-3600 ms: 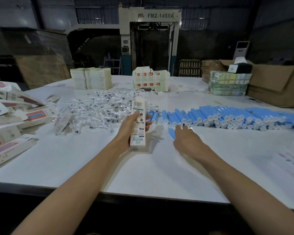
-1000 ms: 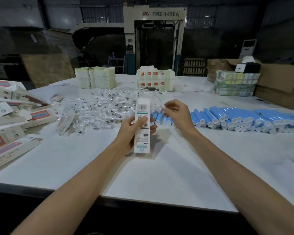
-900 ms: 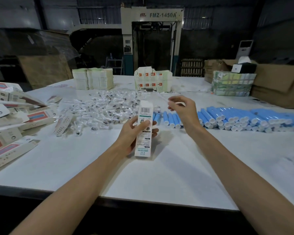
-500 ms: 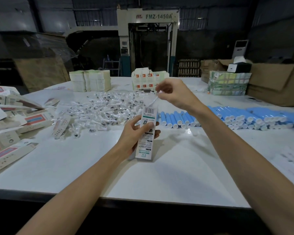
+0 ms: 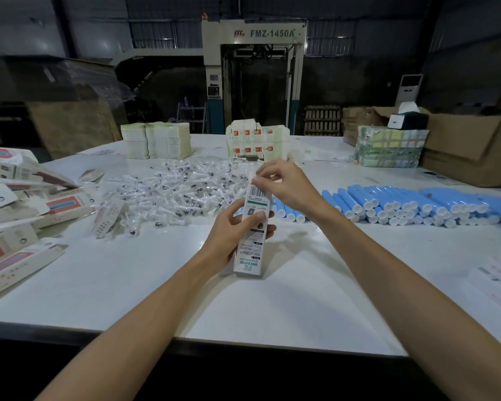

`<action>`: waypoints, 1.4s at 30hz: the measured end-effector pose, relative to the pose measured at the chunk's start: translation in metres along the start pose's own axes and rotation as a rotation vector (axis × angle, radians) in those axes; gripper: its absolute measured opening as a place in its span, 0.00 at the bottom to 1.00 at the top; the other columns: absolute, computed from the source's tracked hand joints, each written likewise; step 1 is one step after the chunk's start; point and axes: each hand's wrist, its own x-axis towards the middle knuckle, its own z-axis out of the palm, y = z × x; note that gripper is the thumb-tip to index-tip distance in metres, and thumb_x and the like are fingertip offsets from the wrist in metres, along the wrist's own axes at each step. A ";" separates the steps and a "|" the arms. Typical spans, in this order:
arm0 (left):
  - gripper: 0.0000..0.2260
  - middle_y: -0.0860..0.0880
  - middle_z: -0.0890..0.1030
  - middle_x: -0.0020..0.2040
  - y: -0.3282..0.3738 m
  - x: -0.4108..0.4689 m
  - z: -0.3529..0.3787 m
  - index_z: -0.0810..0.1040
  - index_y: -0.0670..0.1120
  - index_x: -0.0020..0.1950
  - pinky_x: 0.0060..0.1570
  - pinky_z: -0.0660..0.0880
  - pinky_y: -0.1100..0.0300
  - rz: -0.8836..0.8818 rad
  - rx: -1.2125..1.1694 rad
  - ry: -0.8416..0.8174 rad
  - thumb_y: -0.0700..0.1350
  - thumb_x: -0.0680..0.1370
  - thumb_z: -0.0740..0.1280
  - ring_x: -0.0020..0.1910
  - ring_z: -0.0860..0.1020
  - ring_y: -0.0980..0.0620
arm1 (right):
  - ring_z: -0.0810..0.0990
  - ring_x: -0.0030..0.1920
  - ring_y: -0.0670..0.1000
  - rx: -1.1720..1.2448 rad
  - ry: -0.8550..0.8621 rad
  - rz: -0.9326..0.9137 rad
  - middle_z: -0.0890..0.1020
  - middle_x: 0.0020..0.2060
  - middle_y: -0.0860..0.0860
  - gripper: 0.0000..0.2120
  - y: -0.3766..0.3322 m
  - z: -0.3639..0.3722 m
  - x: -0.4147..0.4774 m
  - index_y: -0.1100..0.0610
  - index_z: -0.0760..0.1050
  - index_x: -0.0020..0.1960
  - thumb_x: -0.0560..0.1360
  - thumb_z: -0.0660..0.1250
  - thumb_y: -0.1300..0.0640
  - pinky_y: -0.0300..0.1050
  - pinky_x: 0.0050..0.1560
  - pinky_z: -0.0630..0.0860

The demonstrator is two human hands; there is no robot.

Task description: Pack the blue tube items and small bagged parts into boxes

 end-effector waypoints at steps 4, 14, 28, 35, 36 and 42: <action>0.21 0.38 0.86 0.63 -0.002 0.001 -0.002 0.80 0.49 0.71 0.59 0.84 0.43 0.015 -0.001 0.025 0.46 0.79 0.79 0.59 0.86 0.32 | 0.78 0.59 0.46 0.089 0.201 0.013 0.81 0.60 0.51 0.10 0.009 0.011 -0.017 0.58 0.82 0.62 0.83 0.67 0.58 0.38 0.60 0.75; 0.28 0.43 0.89 0.56 -0.004 0.004 -0.004 0.73 0.56 0.75 0.59 0.84 0.43 0.036 0.160 0.093 0.51 0.78 0.79 0.57 0.87 0.43 | 0.85 0.54 0.48 0.413 0.132 0.107 0.87 0.54 0.49 0.21 0.034 0.043 -0.057 0.49 0.72 0.73 0.82 0.71 0.56 0.43 0.57 0.81; 0.28 0.46 0.87 0.61 0.002 0.001 0.001 0.73 0.61 0.75 0.50 0.85 0.51 0.136 0.238 0.034 0.46 0.79 0.79 0.57 0.87 0.45 | 0.83 0.56 0.50 0.458 0.044 0.126 0.85 0.53 0.53 0.14 0.035 0.035 -0.058 0.51 0.76 0.66 0.82 0.66 0.61 0.40 0.55 0.79; 0.29 0.47 0.89 0.56 0.002 0.000 -0.001 0.75 0.60 0.74 0.47 0.84 0.58 0.103 0.309 0.037 0.47 0.76 0.81 0.53 0.88 0.48 | 0.83 0.57 0.53 0.387 -0.028 0.152 0.85 0.54 0.54 0.07 0.040 0.030 -0.057 0.56 0.75 0.61 0.83 0.65 0.60 0.54 0.62 0.79; 0.28 0.47 0.89 0.56 0.002 0.000 -0.001 0.76 0.61 0.73 0.46 0.84 0.58 0.102 0.312 0.036 0.48 0.76 0.81 0.53 0.88 0.48 | 0.83 0.55 0.53 0.391 -0.021 0.141 0.85 0.53 0.54 0.06 0.040 0.029 -0.057 0.57 0.75 0.60 0.84 0.65 0.59 0.53 0.60 0.79; 0.27 0.46 0.89 0.57 0.007 -0.004 0.002 0.77 0.64 0.70 0.52 0.86 0.48 0.088 0.327 0.001 0.49 0.75 0.81 0.54 0.88 0.41 | 0.85 0.41 0.54 0.557 0.161 0.202 0.87 0.41 0.58 0.08 0.045 0.023 -0.053 0.56 0.73 0.61 0.86 0.62 0.52 0.45 0.42 0.82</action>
